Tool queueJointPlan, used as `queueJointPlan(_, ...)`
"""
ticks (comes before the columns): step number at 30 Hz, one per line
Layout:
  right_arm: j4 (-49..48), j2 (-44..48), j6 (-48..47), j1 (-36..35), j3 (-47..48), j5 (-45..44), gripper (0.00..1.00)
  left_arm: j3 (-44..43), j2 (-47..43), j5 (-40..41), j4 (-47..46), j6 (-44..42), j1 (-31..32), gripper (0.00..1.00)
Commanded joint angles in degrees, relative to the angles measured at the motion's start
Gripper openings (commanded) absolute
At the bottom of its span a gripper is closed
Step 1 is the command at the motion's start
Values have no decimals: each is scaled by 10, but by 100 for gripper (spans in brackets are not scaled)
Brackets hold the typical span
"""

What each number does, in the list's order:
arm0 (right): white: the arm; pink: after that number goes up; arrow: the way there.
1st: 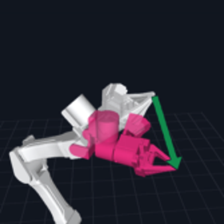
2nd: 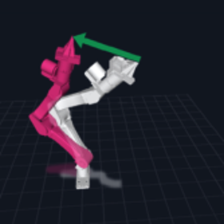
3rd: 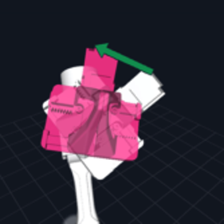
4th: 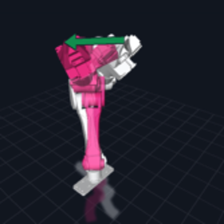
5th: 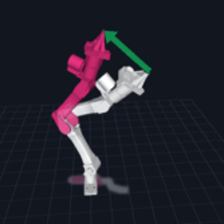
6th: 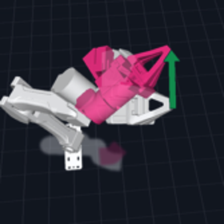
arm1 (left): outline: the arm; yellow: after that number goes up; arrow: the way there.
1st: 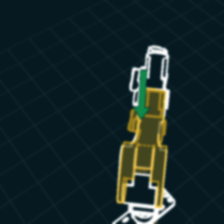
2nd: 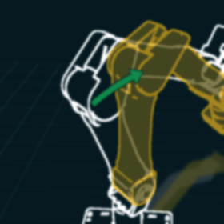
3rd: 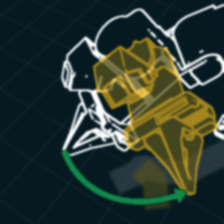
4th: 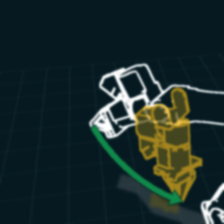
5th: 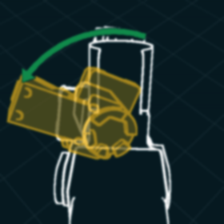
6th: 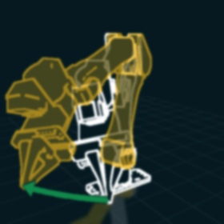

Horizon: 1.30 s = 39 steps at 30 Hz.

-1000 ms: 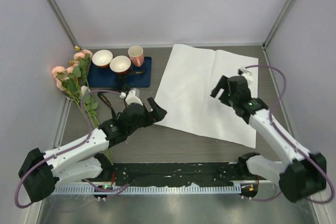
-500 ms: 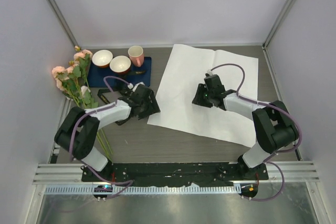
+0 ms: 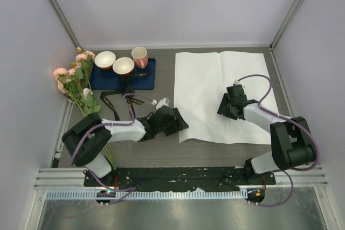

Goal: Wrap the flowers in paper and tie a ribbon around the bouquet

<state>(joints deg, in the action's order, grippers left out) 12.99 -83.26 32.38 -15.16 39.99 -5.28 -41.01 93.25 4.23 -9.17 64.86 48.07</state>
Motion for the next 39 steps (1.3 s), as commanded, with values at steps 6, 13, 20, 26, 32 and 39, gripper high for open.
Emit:
queueJointPlan(6,40,-1,-73,14,11,39,59,103,-99,57,174,95,103,70)
queueJointPlan(13,47,84,-105,7,26,1,69,20,-242,97,335,47,66,91)
queueJointPlan(20,-30,86,-122,-127,93,52,84,-35,-427,76,534,-30,-211,100)
queueJointPlan(26,-99,-29,-75,-245,178,146,83,-127,-363,2,582,-176,-520,100)
queueJointPlan(32,-150,-45,-53,-297,166,201,81,-191,-173,47,557,-294,-638,60)
queueJointPlan(39,-188,27,-57,-298,85,224,81,-222,-100,85,550,-330,-638,55)
